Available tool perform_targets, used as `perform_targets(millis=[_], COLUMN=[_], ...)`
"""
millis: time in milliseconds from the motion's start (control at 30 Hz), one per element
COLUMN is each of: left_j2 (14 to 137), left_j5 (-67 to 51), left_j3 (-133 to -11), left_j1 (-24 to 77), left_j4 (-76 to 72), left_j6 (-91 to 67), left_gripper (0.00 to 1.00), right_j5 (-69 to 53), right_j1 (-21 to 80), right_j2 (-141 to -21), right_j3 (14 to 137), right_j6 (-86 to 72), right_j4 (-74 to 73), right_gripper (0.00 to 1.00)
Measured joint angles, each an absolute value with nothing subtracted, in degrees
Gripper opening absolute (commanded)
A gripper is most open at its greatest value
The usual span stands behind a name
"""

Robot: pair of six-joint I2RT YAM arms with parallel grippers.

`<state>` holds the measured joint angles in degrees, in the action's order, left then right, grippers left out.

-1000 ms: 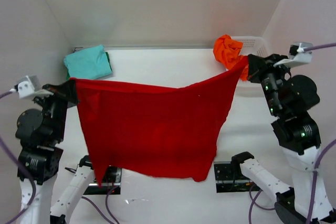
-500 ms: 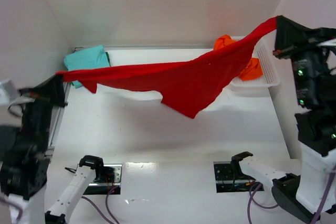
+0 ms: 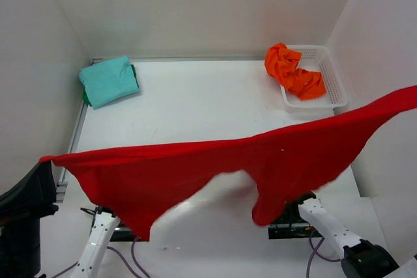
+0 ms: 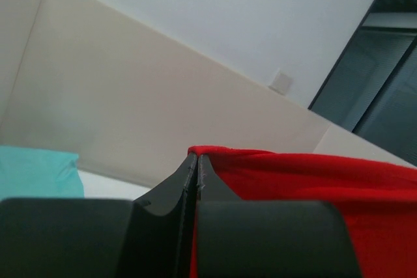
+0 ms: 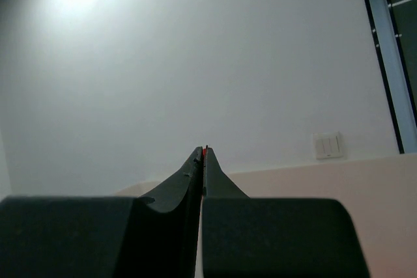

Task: Fold and stack the t-shirts
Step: Flatten out the tshirt

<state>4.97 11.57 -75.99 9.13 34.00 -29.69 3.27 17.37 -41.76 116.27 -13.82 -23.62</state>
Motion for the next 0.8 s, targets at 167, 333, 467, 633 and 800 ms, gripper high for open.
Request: perform_targets(millis=[167,333,467,633,800], left_j2=[8.9,14.2,19.0,25.9,34.0], left_j5=[14.0,17.1,18.9,20.8,21.8], left_j3=[-72.3,-69.0,-67.5,-65.4,-64.9], left_j1=[10.6,11.2,11.3,11.3,11.3], left_j4=[34.4,34.0,31.4,27.0,23.2], left_j6=[-30.3,-30.2,-30.1,-29.4,-27.2], left_gripper=[0.00,0.00,0.00,0.00,0.00], right_j5=[3.2,5.1,6.8,8.8,10.0], right_j1=[17.4,17.4,17.4,17.4,17.4], right_j2=[-43.3,-45.6,-47.5,-51.5,-57.3], right_j3=[111.9,104.1,97.2,89.0,87.8], right_j6=[-13.5,-12.1,-11.5,-10.6,-10.4], right_j4=[-24.2,-23.3,-22.7,-19.3,-16.8], right_gripper=[0.00,0.00,0.00,0.00,0.00])
